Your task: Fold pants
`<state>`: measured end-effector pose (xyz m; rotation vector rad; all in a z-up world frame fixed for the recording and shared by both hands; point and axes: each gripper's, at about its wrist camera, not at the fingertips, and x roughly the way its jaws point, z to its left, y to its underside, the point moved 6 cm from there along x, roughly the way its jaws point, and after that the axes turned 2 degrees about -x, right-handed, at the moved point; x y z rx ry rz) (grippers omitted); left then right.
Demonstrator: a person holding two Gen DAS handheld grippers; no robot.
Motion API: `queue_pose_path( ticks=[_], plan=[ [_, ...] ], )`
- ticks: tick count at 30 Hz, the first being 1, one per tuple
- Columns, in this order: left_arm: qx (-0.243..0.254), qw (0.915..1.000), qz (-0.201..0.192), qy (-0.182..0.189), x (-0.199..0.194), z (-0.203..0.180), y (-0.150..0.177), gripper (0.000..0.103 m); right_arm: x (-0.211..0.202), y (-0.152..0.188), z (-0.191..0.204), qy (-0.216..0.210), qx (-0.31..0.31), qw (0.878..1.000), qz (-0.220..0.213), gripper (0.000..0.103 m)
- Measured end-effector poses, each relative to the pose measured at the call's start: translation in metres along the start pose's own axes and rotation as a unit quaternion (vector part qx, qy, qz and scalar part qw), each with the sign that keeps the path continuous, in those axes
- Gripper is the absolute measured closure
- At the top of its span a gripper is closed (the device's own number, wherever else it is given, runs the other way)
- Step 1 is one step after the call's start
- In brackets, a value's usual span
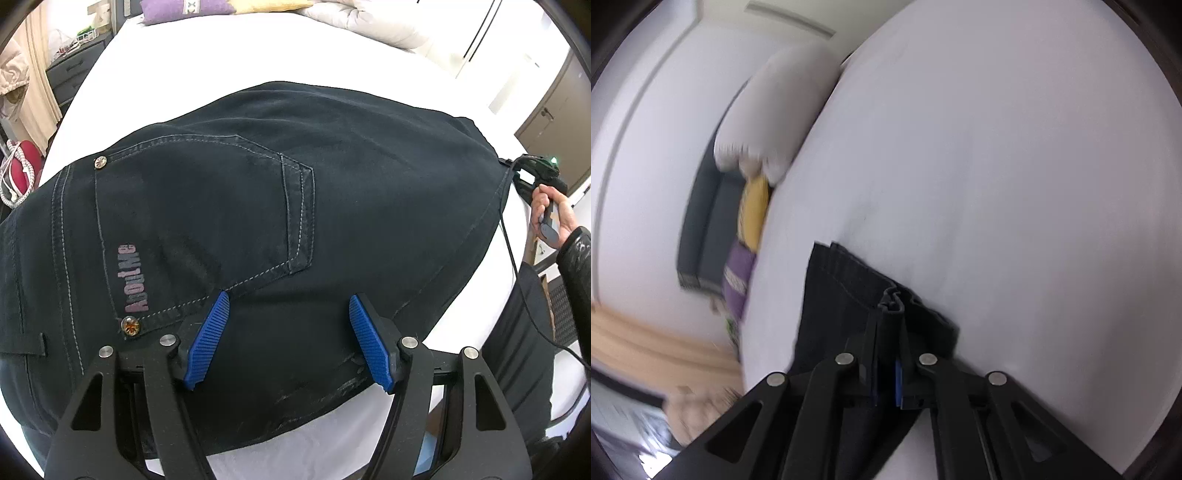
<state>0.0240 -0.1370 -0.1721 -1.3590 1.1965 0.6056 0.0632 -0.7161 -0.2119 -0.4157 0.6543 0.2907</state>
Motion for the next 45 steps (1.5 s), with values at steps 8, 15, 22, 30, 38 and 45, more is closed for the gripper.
queue_pose_path(
  ticks=[8,15,22,30,38,45],
  plan=[
    [-0.003,0.9999,-0.011,-0.001,-0.003,-0.002,0.006,0.037,-0.032,0.000,-0.003,0.023,-0.012,1.000,-0.003,0.079],
    [-0.006,0.9996,-0.026,0.006,-0.007,0.006,0.013,0.037,-0.084,0.073,0.042,-0.050,-0.051,0.997,0.015,0.053],
    [-0.011,0.9994,-0.032,0.010,-0.011,0.011,0.017,0.037,-0.053,0.192,0.099,-0.137,-0.054,0.972,0.184,0.053],
    [-0.024,0.9985,-0.043,0.024,-0.018,0.019,0.023,0.037,-0.029,0.254,0.127,-0.137,-0.063,0.953,0.263,0.053],
    [-0.028,0.9981,-0.046,0.029,-0.022,0.025,0.026,0.037,-0.016,0.272,0.127,-0.115,-0.050,0.948,0.292,0.053],
    [-0.027,0.9983,-0.044,0.027,-0.022,0.024,0.022,0.037,-0.001,0.276,0.124,-0.124,-0.019,0.947,0.294,0.056]
  ],
)
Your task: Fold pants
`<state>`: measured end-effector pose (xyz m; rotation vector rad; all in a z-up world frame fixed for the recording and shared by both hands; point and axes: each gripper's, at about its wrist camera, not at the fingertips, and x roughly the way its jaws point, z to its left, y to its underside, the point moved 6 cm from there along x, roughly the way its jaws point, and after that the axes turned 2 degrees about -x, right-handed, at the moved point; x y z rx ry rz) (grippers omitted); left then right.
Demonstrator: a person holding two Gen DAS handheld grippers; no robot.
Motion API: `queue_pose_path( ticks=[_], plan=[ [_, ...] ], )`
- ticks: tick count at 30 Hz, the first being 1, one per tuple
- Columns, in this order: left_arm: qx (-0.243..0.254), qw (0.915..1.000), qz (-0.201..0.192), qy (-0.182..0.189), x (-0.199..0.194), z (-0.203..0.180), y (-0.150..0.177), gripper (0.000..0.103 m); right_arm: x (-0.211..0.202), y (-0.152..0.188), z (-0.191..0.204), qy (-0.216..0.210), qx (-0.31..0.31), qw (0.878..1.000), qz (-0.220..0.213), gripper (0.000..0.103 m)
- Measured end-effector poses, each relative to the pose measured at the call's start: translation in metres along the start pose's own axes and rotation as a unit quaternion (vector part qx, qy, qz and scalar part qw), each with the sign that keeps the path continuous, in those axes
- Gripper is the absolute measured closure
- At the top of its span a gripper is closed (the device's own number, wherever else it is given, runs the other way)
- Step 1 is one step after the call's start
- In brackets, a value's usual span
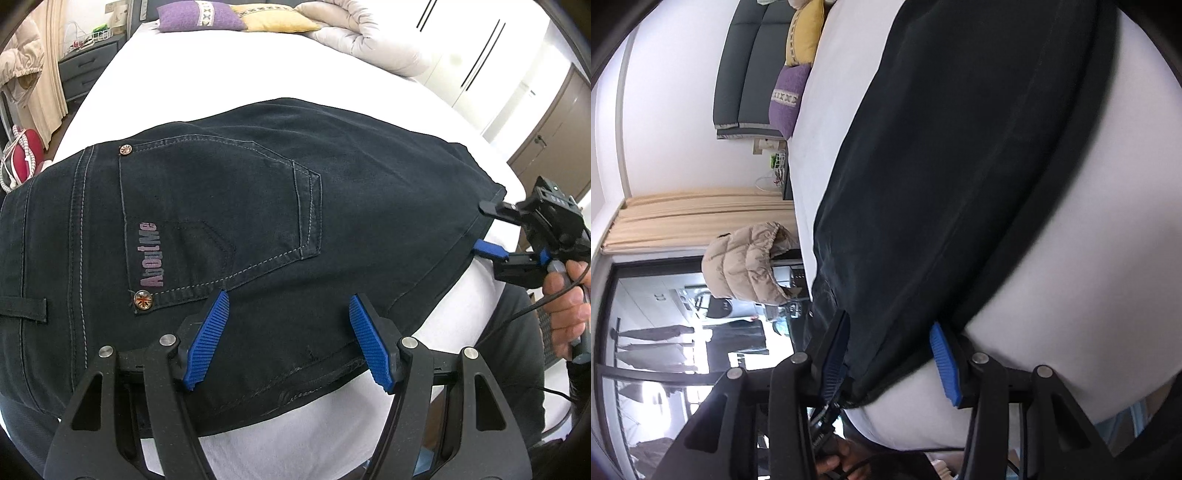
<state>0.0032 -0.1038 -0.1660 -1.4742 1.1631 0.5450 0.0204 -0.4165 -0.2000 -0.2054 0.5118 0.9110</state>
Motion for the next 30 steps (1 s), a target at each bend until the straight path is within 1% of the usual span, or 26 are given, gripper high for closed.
queue_pose_path(
  ticks=[1,2,3,6,9,13,15,17,18,19,21,22,23,25,30],
  plan=[
    [0.000,1.0000,0.000,0.000,-0.001,-0.001,0.000,0.037,0.004,-0.001,0.001,0.002,-0.004,1.000,0.001,0.066],
    [0.001,1.0000,0.001,-0.001,-0.001,-0.001,0.000,0.037,0.008,-0.002,0.002,0.005,-0.008,1.000,0.001,0.089],
    [0.001,1.0000,0.002,-0.002,-0.001,-0.003,-0.002,0.037,0.009,-0.003,0.001,0.009,-0.013,1.000,0.000,0.097],
    [0.002,1.0000,0.004,-0.002,-0.003,-0.005,-0.002,0.037,0.010,0.000,-0.008,0.018,-0.007,1.000,-0.011,0.099],
    [0.004,1.0000,0.006,-0.001,-0.003,-0.005,-0.001,0.037,0.005,0.011,-0.018,0.013,0.001,1.000,-0.021,0.101],
    [0.004,1.0000,0.006,-0.001,-0.005,-0.005,0.000,0.037,0.008,0.013,-0.019,0.005,0.003,1.000,-0.022,0.100],
    [0.003,1.0000,0.006,-0.002,-0.005,-0.005,-0.001,0.037,0.009,0.011,-0.015,0.001,-0.007,1.000,-0.020,0.099],
    [0.003,1.0000,0.006,-0.003,-0.004,-0.007,-0.002,0.037,0.008,0.009,-0.013,-0.007,0.003,1.000,-0.016,0.094],
    [0.004,1.0000,0.006,-0.004,-0.004,-0.007,-0.001,0.037,0.005,0.004,-0.014,-0.016,0.016,1.000,-0.019,0.088],
    [0.004,1.0000,0.005,-0.004,-0.005,-0.007,0.001,0.037,0.000,-0.004,-0.016,-0.024,0.025,0.999,-0.031,0.084],
    [0.005,1.0000,0.005,-0.004,-0.004,-0.008,0.002,0.037,-0.016,-0.022,-0.022,-0.021,0.030,0.997,-0.069,0.084],
    [0.005,1.0000,0.005,-0.005,-0.004,-0.008,0.002,0.037,-0.021,-0.028,-0.024,-0.021,0.028,0.996,-0.078,0.087],
    [0.005,1.0000,0.005,-0.005,-0.004,-0.007,0.002,0.037,-0.023,-0.033,-0.028,-0.016,0.028,0.996,-0.077,0.099],
    [0.005,1.0000,0.006,-0.006,-0.005,-0.006,0.003,0.037,-0.026,-0.034,-0.037,0.001,0.033,0.997,-0.075,0.101],
    [0.006,0.9999,0.005,-0.007,-0.004,-0.007,0.003,0.037,-0.028,-0.025,-0.047,-0.016,0.035,0.996,-0.086,0.103]
  ],
)
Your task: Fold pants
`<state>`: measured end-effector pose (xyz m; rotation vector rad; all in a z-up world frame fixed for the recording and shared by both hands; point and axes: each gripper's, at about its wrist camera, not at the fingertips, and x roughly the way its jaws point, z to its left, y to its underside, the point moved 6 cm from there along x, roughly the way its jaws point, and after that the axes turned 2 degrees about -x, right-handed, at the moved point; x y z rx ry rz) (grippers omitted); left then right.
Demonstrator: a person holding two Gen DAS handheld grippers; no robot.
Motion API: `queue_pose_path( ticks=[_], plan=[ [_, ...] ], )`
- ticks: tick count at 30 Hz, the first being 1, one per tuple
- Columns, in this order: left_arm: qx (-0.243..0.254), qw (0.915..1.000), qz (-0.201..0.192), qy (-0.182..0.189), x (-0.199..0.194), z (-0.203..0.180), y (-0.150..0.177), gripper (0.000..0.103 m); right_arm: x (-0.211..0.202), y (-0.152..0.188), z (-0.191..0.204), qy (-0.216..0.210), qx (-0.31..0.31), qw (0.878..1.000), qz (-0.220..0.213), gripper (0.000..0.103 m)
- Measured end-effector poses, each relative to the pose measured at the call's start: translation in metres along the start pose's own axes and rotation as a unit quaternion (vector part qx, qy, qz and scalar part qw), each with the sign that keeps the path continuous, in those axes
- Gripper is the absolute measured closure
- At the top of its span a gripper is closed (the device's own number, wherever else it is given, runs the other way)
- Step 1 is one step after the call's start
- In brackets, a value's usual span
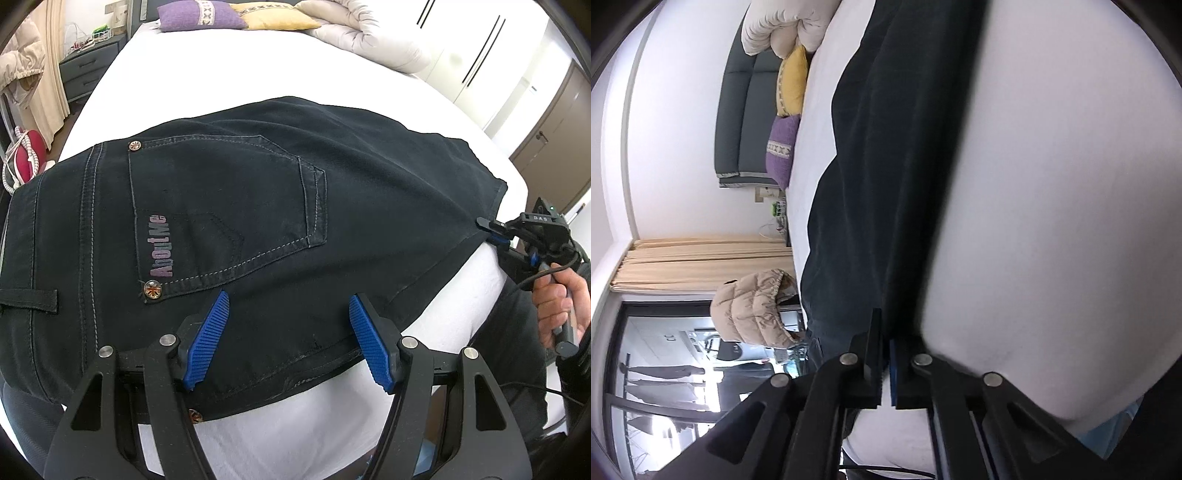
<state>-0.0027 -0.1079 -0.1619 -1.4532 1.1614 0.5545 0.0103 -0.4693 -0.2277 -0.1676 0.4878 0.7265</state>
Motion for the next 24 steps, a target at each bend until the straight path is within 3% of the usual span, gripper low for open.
queue_pose_path(
  ticks=[3,5,6,9,14,16,18,19,20,24],
  plan=[
    [-0.002,1.0000,0.000,-0.003,-0.004,-0.001,-0.003,0.036,-0.004,-0.001,0.009,0.018,-0.011,1.000,0.010,0.093],
    [-0.014,0.9999,-0.004,-0.004,-0.012,-0.004,-0.008,0.036,-0.019,-0.006,0.025,0.050,-0.044,0.998,0.001,0.073],
    [-0.019,0.9997,-0.013,0.004,-0.019,-0.006,-0.013,0.036,-0.029,-0.010,0.036,0.067,-0.071,0.995,-0.014,0.073],
    [-0.019,0.9989,-0.037,0.023,-0.029,-0.018,-0.033,0.036,-0.047,-0.028,0.073,0.073,-0.140,0.987,-0.037,0.073],
    [0.006,0.9989,-0.036,0.031,0.003,-0.036,-0.078,0.036,-0.008,-0.053,0.104,0.062,-0.178,0.982,0.001,0.079],
    [0.003,0.9991,-0.023,0.037,0.021,-0.039,-0.087,0.036,0.028,-0.059,0.093,0.069,-0.156,0.984,0.056,0.084],
    [-0.003,0.9996,-0.006,0.026,0.040,-0.035,-0.092,0.036,0.053,-0.066,0.077,0.100,-0.140,0.982,0.082,0.084],
    [-0.005,0.9998,0.003,0.020,0.048,-0.031,-0.093,0.036,0.068,-0.075,0.067,0.115,-0.138,0.979,0.097,0.092],
    [-0.012,0.9998,0.013,0.012,0.056,-0.025,-0.090,0.036,0.070,-0.081,0.060,0.126,-0.132,0.979,0.093,0.103],
    [-0.015,0.9997,0.012,0.012,0.066,-0.012,-0.078,0.037,0.066,-0.129,0.037,0.124,-0.087,0.987,0.051,0.103]
  ],
)
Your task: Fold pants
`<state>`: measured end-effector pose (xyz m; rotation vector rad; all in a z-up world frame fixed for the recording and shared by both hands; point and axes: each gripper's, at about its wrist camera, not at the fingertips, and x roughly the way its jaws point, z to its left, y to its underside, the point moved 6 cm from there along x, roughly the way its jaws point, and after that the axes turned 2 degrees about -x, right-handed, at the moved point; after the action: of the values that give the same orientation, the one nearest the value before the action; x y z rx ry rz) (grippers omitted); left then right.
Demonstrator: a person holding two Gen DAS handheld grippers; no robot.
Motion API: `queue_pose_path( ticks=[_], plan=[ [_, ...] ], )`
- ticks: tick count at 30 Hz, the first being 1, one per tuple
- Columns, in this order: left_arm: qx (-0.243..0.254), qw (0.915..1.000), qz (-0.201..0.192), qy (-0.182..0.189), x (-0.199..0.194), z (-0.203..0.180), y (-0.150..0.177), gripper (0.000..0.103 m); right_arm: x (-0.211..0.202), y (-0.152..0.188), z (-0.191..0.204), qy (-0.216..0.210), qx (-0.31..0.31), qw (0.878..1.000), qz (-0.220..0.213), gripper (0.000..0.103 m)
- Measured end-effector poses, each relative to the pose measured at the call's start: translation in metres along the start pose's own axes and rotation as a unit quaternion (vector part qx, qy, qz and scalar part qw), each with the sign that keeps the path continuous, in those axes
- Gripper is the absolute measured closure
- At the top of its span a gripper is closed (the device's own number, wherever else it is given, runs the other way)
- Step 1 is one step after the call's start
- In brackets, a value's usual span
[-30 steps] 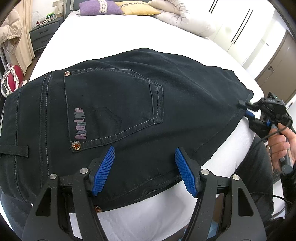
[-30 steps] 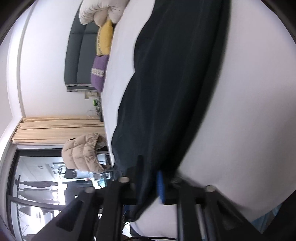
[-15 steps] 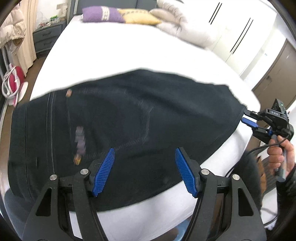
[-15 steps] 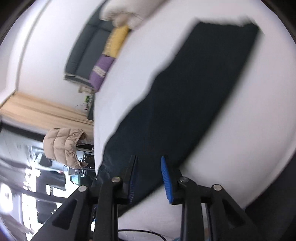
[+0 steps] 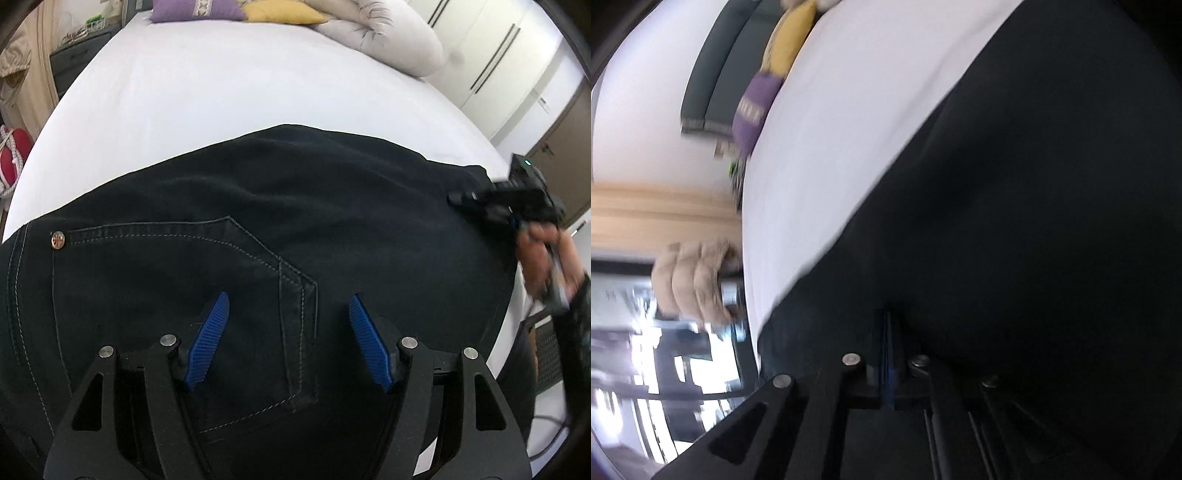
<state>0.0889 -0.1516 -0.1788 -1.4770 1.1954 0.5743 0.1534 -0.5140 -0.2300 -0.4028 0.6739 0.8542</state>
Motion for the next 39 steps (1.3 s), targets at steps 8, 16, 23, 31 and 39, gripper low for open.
queue_pose_path(
  ticks=[8,16,23,31,39],
  plan=[
    [0.009,0.9999,-0.005,-0.013,0.007,-0.008,0.004,0.037,-0.055,-0.089,-0.046,0.037,0.056,0.983,-0.169,0.103],
    [-0.009,0.9998,-0.008,-0.016,-0.002,-0.001,0.004,0.036,-0.049,0.015,0.035,-0.053,-0.062,0.995,-0.062,0.098],
    [-0.023,0.9995,-0.016,-0.016,-0.013,0.017,0.011,0.037,-0.042,0.008,-0.028,-0.035,0.004,0.997,-0.074,0.103],
    [-0.052,0.9961,-0.066,-0.025,-0.052,0.053,0.039,0.037,-0.168,-0.021,-0.095,0.077,0.070,0.971,-0.217,0.095],
    [-0.044,0.9948,-0.083,-0.039,-0.055,0.045,0.032,0.037,-0.021,0.144,0.076,-0.120,-0.112,0.986,0.040,0.095]
  ],
)
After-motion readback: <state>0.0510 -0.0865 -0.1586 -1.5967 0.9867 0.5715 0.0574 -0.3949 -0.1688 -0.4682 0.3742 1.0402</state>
